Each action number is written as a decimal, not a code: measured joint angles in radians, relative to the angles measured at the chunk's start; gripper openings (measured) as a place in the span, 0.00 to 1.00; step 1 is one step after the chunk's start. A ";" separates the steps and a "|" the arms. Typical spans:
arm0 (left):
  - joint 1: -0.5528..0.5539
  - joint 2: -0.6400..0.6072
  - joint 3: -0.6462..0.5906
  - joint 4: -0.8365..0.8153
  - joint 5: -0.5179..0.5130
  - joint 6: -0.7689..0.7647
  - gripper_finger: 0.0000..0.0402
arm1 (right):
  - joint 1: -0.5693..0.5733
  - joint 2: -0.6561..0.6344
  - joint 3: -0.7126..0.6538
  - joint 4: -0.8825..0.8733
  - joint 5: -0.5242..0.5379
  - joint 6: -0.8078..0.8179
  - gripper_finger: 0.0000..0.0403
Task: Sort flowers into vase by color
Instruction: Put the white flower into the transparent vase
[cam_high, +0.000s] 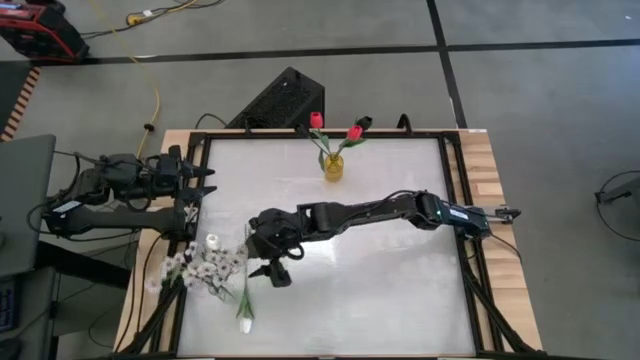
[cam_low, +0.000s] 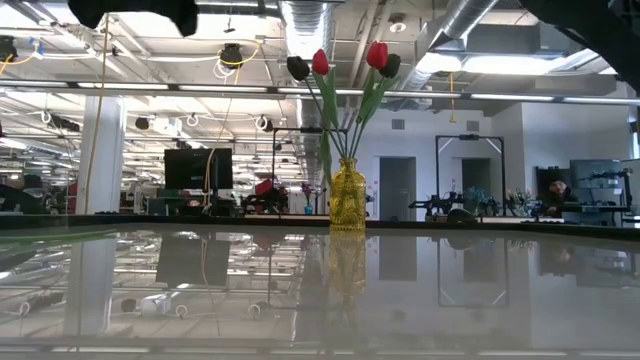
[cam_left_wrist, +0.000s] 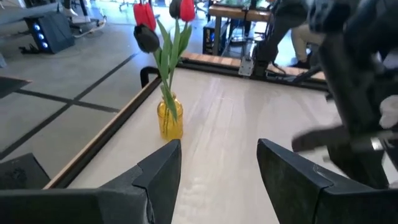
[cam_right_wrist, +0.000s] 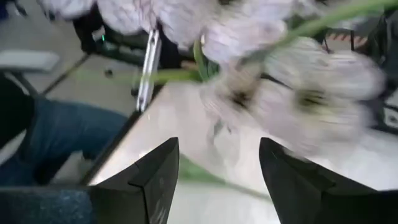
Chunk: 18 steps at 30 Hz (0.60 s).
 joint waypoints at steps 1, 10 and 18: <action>0.000 0.000 0.000 -0.009 0.000 0.000 0.49 | 0.000 -0.011 0.000 -0.035 0.000 -0.018 0.62; 0.000 0.000 0.000 -0.051 0.000 -0.003 0.49 | 0.012 -0.050 -0.010 -0.453 -0.003 -0.116 0.61; 0.000 0.000 0.000 -0.050 0.000 0.042 0.49 | 0.036 -0.039 -0.221 -0.192 -0.048 -0.194 0.57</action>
